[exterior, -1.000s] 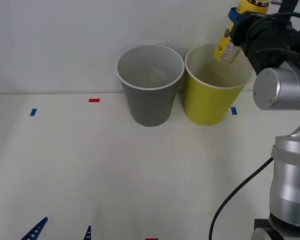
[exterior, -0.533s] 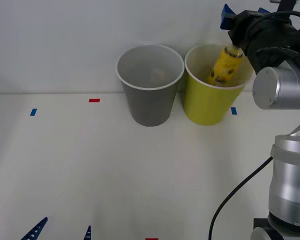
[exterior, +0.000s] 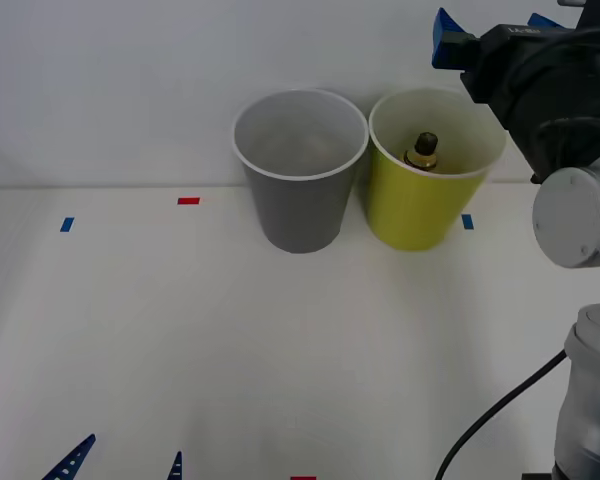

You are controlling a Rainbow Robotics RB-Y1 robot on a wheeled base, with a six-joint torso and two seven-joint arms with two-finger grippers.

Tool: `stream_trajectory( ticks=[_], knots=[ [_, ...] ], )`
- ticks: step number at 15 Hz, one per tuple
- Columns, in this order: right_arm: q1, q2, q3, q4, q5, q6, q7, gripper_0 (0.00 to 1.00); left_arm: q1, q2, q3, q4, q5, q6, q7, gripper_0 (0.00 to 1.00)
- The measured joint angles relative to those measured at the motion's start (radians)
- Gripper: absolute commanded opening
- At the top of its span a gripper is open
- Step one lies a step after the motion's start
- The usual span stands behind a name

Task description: Put cans in the gray bin and PET bottles in the light green bin.

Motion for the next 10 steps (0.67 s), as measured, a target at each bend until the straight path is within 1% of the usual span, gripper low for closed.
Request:
stream_trajectory(
  ticks=[2, 5, 8, 10],
  knots=[
    [0.07, -0.023, 0.026, -0.071, -0.018, 0.001, -0.007, 1.0, 0.0, 0.0, 0.0, 0.0, 0.0, 0.0, 0.0, 1.0],
    [0.186, -0.045, 0.033, -0.181, -0.082, 0.001, -0.013, 1.0, 0.0, 0.0, 0.0, 0.0, 0.0, 0.0, 0.0, 1.0],
    [0.321, -0.05, 0.053, -0.29, -0.105, 0.001, -0.014, 1.0, 0.0, 0.0, 0.0, 0.0, 0.0, 0.0, 0.0, 1.0],
    [0.41, -0.05, 0.069, -0.336, -0.115, 0.0, -0.011, 1.0, 0.0, 0.0, 0.0, 0.0, 0.0, 0.0, 0.0, 1.0]
  ],
)
